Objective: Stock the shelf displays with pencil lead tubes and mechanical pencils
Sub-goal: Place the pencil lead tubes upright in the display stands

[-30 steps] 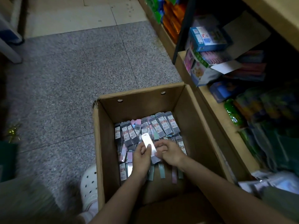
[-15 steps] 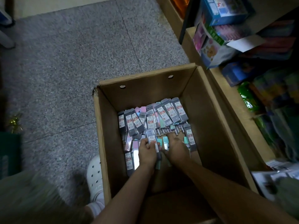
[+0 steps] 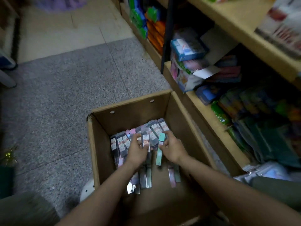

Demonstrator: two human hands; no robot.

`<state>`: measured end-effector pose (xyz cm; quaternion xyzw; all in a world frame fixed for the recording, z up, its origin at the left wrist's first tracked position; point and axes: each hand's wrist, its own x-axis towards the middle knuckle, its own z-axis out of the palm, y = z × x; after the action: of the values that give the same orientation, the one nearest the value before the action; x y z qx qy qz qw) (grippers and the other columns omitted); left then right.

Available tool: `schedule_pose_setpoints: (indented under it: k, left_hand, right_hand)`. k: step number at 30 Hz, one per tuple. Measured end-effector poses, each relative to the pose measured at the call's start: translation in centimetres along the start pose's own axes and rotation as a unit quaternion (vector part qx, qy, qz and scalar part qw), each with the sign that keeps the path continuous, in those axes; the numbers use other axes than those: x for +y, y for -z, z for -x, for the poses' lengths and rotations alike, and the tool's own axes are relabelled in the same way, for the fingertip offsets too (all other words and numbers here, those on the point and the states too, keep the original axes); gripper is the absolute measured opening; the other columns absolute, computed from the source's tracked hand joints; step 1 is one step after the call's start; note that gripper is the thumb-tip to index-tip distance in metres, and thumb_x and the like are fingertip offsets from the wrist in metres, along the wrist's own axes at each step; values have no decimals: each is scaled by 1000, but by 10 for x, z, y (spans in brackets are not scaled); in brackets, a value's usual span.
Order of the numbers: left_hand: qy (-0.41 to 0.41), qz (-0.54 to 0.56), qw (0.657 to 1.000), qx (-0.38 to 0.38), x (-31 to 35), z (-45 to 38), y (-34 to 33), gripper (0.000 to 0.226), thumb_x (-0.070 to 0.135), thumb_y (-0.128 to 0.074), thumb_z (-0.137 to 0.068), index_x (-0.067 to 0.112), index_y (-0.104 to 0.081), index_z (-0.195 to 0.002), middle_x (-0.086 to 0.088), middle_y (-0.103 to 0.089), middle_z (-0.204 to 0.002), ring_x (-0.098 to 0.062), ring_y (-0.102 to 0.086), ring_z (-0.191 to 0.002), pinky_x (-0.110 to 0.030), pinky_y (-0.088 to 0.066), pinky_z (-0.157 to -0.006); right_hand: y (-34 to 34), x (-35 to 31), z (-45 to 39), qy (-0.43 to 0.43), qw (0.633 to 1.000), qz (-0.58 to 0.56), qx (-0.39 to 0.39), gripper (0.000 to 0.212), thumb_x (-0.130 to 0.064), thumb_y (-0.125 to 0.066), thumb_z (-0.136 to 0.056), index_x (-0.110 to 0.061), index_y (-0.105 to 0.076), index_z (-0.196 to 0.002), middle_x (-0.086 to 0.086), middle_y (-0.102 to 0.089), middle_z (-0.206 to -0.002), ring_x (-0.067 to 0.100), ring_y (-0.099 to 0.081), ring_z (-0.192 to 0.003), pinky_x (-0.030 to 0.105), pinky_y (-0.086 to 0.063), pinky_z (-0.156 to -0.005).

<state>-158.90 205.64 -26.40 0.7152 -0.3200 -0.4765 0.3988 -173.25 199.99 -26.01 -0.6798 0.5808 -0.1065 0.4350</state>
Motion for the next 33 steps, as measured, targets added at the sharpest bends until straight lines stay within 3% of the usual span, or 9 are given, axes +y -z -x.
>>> schedule_pose_setpoints:
  k: [2, 6, 10, 13, 17, 23, 28, 31, 33]
  left_hand:
    - [-85, -42, 994, -59, 40, 2, 11, 55, -8, -54, -91, 27, -34, -129, 9, -60, -105, 3, -64, -88, -13, -53, -72]
    - [-198, -129, 956, -173, 130, 12, 23, 72, -8, -59, -88, 28, -31, -143, -2, -59, -127, -14, -63, -109, -33, -55, -90]
    - [-294, -139, 912, -252, 204, 34, 14, 64, -15, -55, -87, 20, -34, -137, 4, -63, -112, -3, -65, -101, -16, -51, -86]
    - [-328, -83, 902, -266, 239, 54, -4, 64, -17, -54, -87, 25, -37, -133, 4, -66, -108, -7, -68, -97, -16, -53, -77]
    - [-321, -3, 894, -312, 271, 78, -41, 65, -13, -54, -90, 33, -38, -132, -11, -65, -120, -17, -69, -95, -25, -55, -72]
    - [-298, 52, 865, -401, 295, 99, -89, 65, -5, -55, -93, 35, -34, -138, -12, -73, -100, -30, -72, -91, -40, -59, -72]
    - [-256, 102, 856, -438, 298, 98, -115, 68, -3, -54, -94, 47, -30, -134, -10, -74, -100, -28, -72, -91, -38, -59, -66]
    - [-231, 108, 863, -436, 292, 90, -122, 54, -2, -56, -94, 36, -38, -129, -9, -74, -98, -26, -73, -89, -36, -59, -63]
    - [-226, 116, 871, -421, 289, 84, -124, 44, -3, -55, -93, 26, -45, -124, -9, -74, -94, -26, -73, -87, -37, -59, -63]
  right_hand:
    - [25, -21, 7, 38, 998, -31, 47, 53, -9, -69, -86, -22, -45, -131, -13, -56, -70, -6, -55, -63, 14, -42, -65]
    - [88, -67, 26, 92, 987, -46, 122, 53, -13, -71, -85, -28, -43, -127, -9, -56, -70, 7, -56, -64, 29, -47, -67]
    - [161, -98, 60, 151, 969, -21, 195, 45, -19, -73, -84, -33, -41, -113, -7, -62, -76, 9, -64, -69, 32, -52, -70]
    - [206, -108, 92, 160, 955, -19, 251, 42, -18, -73, -85, -32, -41, -108, -6, -62, -77, 6, -66, -65, 29, -55, -64]
    - [253, -106, 134, 152, 935, -13, 321, 44, -19, -74, -84, -36, -39, -106, -7, -65, -83, 1, -65, -63, 16, -52, -56]
    - [327, -102, 195, 137, 898, 82, 410, 41, -21, -74, -85, -30, -39, -105, -14, -59, -77, -7, -61, -63, 12, -43, -50]
    - [390, -100, 238, 111, 843, 178, 495, 41, -22, -79, -81, -25, -43, -101, -17, -56, -86, -4, -63, -72, 24, -52, -58]
    - [407, -91, 246, 84, 823, 234, 511, 40, -20, -81, -79, -20, -46, -100, -19, -53, -81, -8, -58, -68, 15, -46, -55]
    - [407, -81, 240, 72, 821, 256, 505, 39, -15, -80, -80, -18, -47, -100, -14, -56, -79, -1, -59, -68, 25, -52, -59]
